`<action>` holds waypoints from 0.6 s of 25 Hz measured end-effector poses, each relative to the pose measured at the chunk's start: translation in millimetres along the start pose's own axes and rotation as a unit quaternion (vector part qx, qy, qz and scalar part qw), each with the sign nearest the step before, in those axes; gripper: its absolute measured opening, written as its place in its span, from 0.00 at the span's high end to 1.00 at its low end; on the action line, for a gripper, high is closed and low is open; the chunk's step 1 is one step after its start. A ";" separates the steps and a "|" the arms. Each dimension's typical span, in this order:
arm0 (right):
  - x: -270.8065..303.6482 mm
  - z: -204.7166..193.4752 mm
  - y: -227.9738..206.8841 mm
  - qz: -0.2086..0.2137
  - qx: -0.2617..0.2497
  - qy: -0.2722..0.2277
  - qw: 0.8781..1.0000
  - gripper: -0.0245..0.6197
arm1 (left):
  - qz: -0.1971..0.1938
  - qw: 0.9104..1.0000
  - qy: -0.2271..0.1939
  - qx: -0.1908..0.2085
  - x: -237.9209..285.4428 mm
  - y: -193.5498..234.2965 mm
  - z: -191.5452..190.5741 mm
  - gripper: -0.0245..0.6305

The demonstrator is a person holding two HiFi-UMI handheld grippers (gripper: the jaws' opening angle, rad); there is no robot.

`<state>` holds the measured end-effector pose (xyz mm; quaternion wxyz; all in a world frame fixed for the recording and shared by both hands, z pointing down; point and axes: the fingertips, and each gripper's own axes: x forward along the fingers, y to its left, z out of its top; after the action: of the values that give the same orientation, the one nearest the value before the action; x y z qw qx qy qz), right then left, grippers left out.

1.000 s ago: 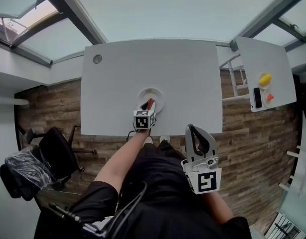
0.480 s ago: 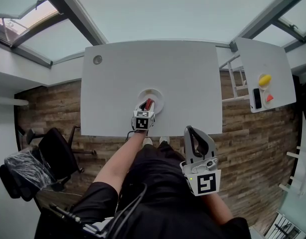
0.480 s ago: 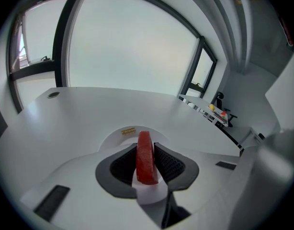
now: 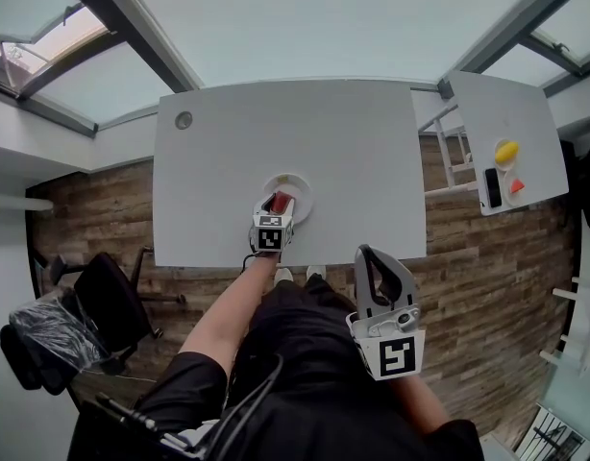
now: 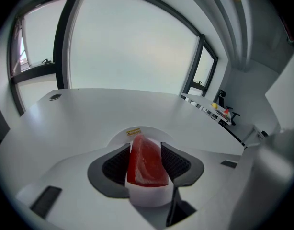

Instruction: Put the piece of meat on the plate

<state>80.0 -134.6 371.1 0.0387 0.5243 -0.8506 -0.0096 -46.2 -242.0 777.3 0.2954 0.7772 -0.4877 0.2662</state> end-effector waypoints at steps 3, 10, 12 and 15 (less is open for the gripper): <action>1.6 3.2 -0.5 -0.004 0.001 -0.008 1.000 0.96 | 0.006 1.000 -0.002 0.008 0.7 3.0 1.6 0.64; 4.0 1.4 0.3 -0.003 0.000 -0.001 1.000 0.96 | 0.004 1.000 -0.020 0.014 -4.9 2.9 11.0 0.63; 5.8 1.9 1.1 -0.005 0.002 -0.001 1.000 0.96 | 0.003 0.999 -0.028 0.016 -10.1 1.3 17.0 0.63; 7.3 -2.6 2.9 -0.008 0.017 0.006 1.000 0.96 | 0.008 0.999 -0.026 0.033 -20.1 -2.7 23.6 0.63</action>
<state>74.3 -139.8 374.3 0.0343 0.5315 -0.8463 0.0080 -48.5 -246.0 746.5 0.2545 0.7893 -0.4925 0.2641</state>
